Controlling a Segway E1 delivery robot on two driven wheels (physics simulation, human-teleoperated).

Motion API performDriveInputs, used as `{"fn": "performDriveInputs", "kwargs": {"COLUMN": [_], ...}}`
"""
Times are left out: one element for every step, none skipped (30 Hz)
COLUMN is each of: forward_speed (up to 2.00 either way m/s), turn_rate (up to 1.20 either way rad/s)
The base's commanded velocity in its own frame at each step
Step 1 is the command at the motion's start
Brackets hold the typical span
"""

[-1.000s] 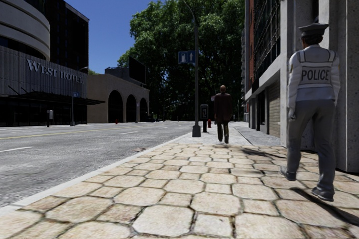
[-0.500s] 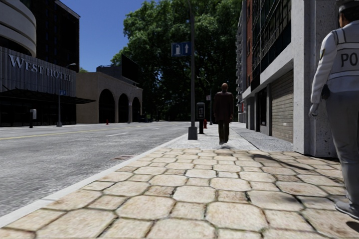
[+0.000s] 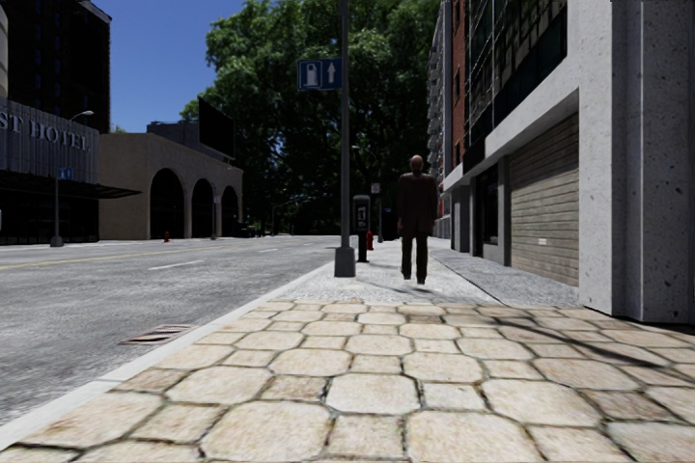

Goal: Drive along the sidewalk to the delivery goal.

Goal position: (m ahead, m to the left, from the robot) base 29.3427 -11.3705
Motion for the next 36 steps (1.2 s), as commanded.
{"fn": "performDriveInputs", "kwargs": {"forward_speed": [2.00,2.00,2.00,2.00,2.00,2.00,2.00,2.00,2.00,2.00,2.00,2.00,2.00,2.00,2.00,2.00,2.00,2.00,2.00,2.00,2.00,2.00,2.00,2.00,2.00,2.00,2.00,2.00,2.00,2.00,2.00,2.00,2.00,2.00,2.00,2.00], "turn_rate": [-0.30,-0.30,-0.30,-0.30,-0.30,-0.30,-0.30,-0.30,-0.28,-0.08,-0.08,0.00,0.00,0.00,0.00,0.00,0.00,0.00,0.00,0.00,0.00,0.00,0.00,-0.09,-0.18,-0.21,-0.22,-0.22,-0.23,-0.23,-0.23,-0.23,-0.23,-0.23,-0.23,-0.23]}}
